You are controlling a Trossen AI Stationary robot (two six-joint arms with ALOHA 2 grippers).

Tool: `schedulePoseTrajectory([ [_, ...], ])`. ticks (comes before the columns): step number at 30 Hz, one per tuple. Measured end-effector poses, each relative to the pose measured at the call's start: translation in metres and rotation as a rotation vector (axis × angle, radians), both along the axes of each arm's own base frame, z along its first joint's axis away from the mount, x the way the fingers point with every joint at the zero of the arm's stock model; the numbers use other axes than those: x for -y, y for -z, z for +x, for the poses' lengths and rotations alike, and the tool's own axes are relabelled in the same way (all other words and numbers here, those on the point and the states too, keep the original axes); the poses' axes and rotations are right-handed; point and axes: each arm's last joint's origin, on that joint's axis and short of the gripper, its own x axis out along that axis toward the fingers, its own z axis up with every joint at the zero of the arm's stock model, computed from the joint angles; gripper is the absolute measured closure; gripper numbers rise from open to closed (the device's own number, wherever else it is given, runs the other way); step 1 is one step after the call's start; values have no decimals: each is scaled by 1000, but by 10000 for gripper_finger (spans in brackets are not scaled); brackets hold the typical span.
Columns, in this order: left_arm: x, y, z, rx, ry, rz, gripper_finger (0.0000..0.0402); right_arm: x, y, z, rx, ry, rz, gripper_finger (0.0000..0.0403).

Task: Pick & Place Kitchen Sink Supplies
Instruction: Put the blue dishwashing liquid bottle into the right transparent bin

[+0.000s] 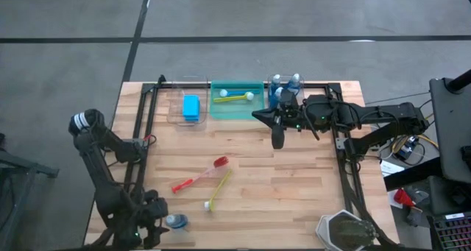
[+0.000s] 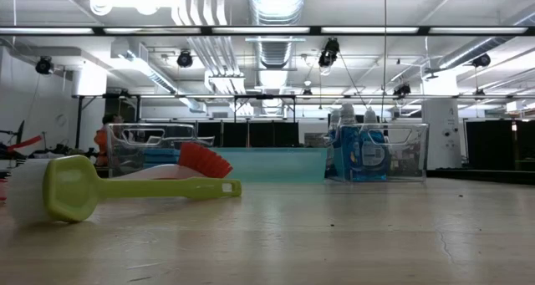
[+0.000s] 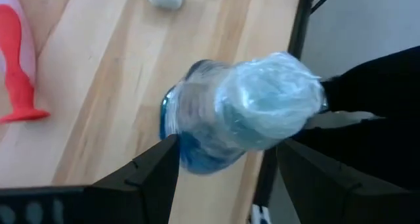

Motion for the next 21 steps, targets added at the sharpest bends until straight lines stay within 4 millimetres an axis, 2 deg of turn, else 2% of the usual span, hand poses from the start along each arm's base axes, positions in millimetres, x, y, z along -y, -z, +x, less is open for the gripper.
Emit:
schedulePoseTrajectory([
  [13, 7, 21, 5, 12, -35, 71, 125, 0, 0, 0, 4, 0, 19, 394],
  [17, 10, 28, 6, 1, -35, 95, 132, 0, 0, 0, 4, 1, 19, 394],
  [21, 11, 29, 7, 1, -46, 95, 156, 0, 0, 0, 4, 1, 19, 394],
])
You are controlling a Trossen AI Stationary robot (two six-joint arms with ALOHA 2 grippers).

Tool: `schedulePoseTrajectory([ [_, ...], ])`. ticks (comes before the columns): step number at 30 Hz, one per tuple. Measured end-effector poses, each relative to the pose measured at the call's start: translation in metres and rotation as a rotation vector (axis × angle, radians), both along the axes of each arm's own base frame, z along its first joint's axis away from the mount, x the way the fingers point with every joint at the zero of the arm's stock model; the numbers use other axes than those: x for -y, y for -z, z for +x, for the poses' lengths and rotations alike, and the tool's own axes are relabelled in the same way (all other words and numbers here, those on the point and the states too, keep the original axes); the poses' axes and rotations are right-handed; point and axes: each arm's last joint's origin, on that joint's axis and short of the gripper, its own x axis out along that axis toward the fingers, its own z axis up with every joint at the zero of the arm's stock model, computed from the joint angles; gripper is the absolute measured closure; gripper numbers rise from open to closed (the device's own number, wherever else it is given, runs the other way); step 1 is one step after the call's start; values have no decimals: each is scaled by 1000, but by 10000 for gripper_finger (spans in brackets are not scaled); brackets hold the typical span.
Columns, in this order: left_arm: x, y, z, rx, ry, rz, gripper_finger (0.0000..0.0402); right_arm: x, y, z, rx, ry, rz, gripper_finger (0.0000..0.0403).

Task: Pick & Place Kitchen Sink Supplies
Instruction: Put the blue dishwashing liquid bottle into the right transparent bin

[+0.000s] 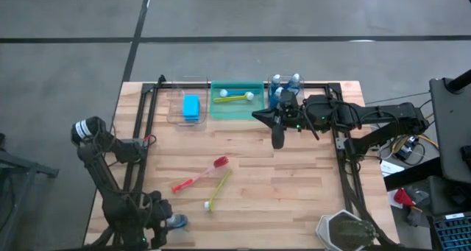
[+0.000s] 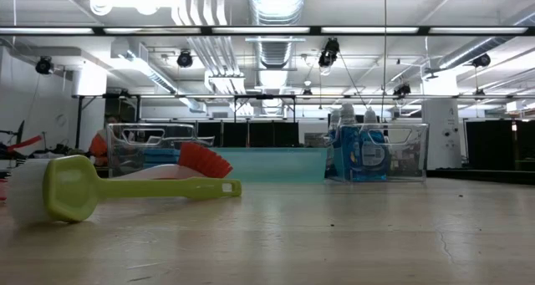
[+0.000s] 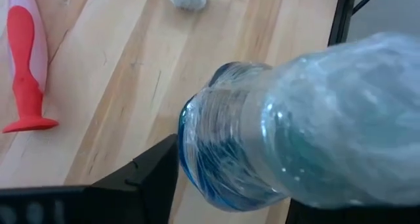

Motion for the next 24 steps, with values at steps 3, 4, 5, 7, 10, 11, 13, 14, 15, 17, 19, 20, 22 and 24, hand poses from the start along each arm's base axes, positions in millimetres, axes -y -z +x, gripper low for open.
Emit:
schedulePoseTrajectory([
  [3, -1, -1, 1, 30, -24, 5, 189, 0, 0, 0, 0, 2, 0, 394],
  [4, -1, -1, 1, 45, -33, 10, 203, 0, 0, 0, 0, 3, 0, 394],
  [5, -2, -1, 1, 57, -38, 17, 217, 0, 0, 0, 0, 3, -1, 394],
  [7, -2, -2, 2, 63, -42, 17, 245, 0, 0, 0, 0, 3, -1, 394],
  [10, -2, -2, 3, 62, -46, 17, 281, 0, 0, 0, 0, 3, -1, 394],
  [11, -3, -3, 3, 64, -46, 14, 285, 0, 0, 0, 0, 3, -1, 394],
  [13, -4, -4, 3, 66, -49, 10, 286, 0, 0, 0, -1, 3, -2, 394],
  [14, -4, -5, 3, 67, -52, 7, 286, 0, 0, 0, -1, 3, -2, 394],
  [15, -5, -6, 4, 68, -58, 2, 286, 0, 0, 0, -1, 3, -1, 394],
  [17, -8, -9, 5, 75, -70, -10, 278, 0, 0, 0, -1, 3, -1, 394],
  [19, -12, -15, 7, 89, -84, -29, 268, 0, 0, 0, -1, 0, 0, 394],
  [20, -14, -18, 8, 95, -89, -39, 266, 0, 0, 0, -1, -6, 1, 394],
  [22, -20, -25, 10, 107, -96, -55, 267, -1, 0, 0, -1, -33, 8, 394],
  [24, -27, -33, 13, 123, -108, -75, 274, -2, 1, 1, -1, -63, 26, 394],
])
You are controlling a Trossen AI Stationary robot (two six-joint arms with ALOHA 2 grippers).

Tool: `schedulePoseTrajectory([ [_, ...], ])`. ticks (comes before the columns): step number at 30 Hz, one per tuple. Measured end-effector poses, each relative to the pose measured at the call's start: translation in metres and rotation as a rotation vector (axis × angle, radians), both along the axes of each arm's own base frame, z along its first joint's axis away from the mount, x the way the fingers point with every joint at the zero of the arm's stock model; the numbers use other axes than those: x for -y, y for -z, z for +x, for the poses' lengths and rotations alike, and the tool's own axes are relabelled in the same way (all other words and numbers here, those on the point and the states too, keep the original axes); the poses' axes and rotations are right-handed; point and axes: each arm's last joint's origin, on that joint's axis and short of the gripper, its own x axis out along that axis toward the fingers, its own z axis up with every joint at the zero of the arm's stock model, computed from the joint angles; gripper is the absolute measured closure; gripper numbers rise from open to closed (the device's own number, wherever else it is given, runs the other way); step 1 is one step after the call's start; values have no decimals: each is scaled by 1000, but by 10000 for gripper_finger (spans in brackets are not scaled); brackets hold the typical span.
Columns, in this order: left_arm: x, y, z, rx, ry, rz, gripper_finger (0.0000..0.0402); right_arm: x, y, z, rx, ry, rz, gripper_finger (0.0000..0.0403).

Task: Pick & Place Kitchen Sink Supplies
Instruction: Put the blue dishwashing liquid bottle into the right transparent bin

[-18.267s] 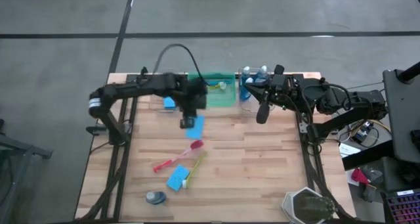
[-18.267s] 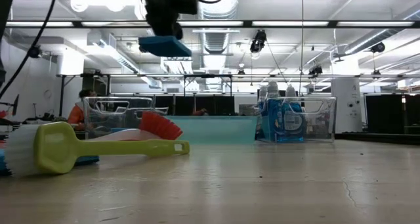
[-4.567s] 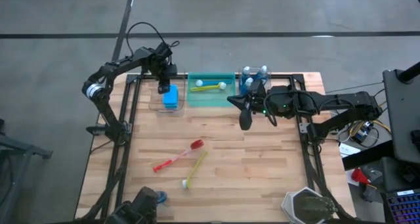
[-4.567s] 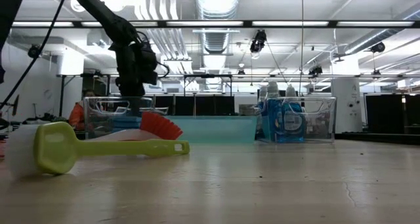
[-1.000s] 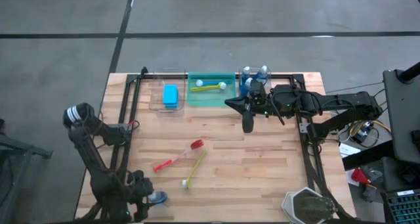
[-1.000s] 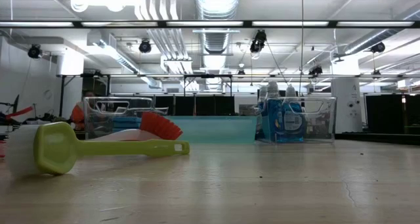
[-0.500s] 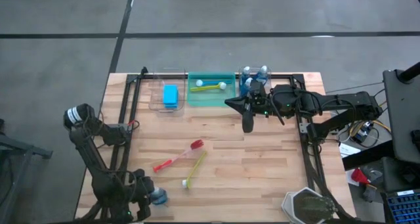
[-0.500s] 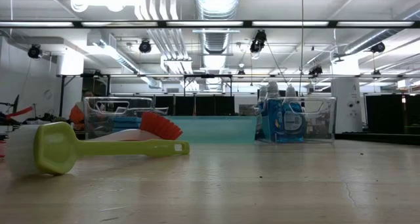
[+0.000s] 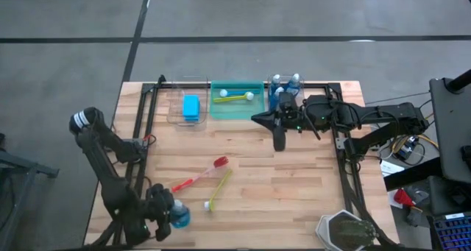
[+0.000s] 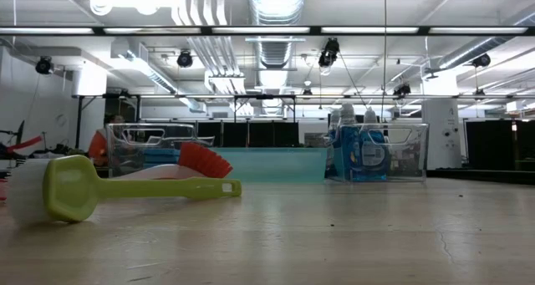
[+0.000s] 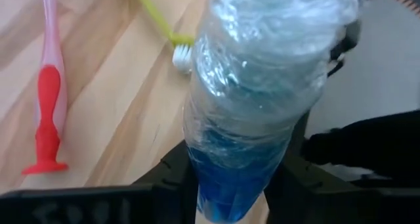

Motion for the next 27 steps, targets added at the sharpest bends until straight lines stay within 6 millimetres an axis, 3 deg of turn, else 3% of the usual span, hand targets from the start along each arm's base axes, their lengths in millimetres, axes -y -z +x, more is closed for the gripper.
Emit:
schedulePoseTrajectory([
  [8, -42, -40, 9, 84, -56, -108, 280, -4, 2, 2, -10, -111, 115, 371],
  [18, -90, -66, 29, 152, -53, -155, 276, -7, 6, 6, -27, -194, 247, 239],
  [22, -100, -72, 44, 202, -23, -181, 277, -11, 15, 20, -47, -260, 283, 200],
  [27, -116, -79, 60, 268, -54, -232, 274, -17, 30, 47, -24, -336, 296, 187],
])
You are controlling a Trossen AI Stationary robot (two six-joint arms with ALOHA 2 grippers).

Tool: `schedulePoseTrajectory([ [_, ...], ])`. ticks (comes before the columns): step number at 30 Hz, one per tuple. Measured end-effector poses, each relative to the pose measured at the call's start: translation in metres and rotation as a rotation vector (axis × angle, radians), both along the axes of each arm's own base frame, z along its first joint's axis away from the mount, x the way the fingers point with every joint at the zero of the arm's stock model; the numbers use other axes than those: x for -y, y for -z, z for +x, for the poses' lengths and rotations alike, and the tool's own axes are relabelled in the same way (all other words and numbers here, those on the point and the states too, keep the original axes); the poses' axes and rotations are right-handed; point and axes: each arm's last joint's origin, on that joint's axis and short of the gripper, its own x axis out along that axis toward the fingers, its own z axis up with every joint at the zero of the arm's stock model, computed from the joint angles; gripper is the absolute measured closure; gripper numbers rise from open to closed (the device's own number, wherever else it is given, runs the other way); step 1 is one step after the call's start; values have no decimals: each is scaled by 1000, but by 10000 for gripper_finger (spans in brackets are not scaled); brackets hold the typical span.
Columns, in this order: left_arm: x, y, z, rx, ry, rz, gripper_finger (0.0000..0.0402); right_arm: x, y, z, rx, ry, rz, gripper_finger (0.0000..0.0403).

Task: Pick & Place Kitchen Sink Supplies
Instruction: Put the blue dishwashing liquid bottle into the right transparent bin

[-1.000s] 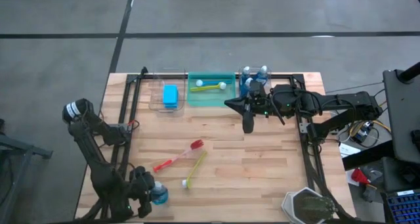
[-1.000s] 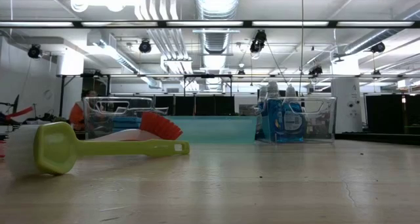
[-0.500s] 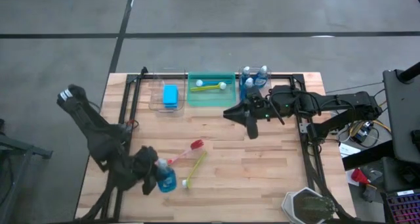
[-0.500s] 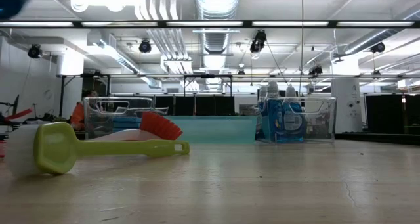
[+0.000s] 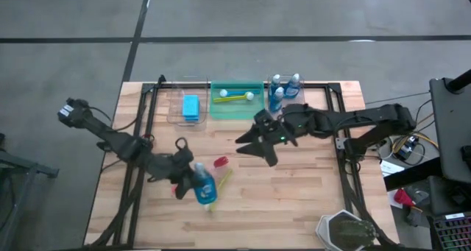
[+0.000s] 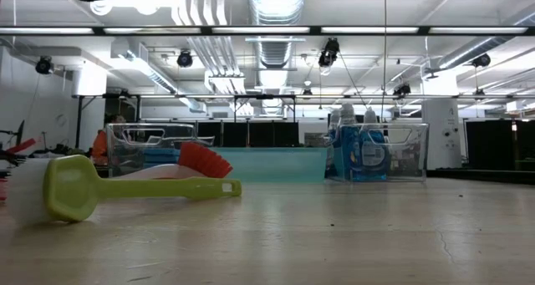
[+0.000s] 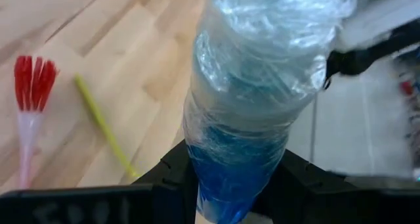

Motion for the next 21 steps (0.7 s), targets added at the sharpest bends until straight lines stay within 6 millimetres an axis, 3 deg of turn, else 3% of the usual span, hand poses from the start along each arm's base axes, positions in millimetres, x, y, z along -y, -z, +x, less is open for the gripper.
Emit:
schedulePoseTrajectory([
  [13, -25, -9, 19, 94, -23, -58, 274, -6, 36, 49, 47, -37, 127, 187],
  [21, -28, -8, 26, 99, 8, -79, 275, -7, 51, 63, 33, -37, 172, 186],
])
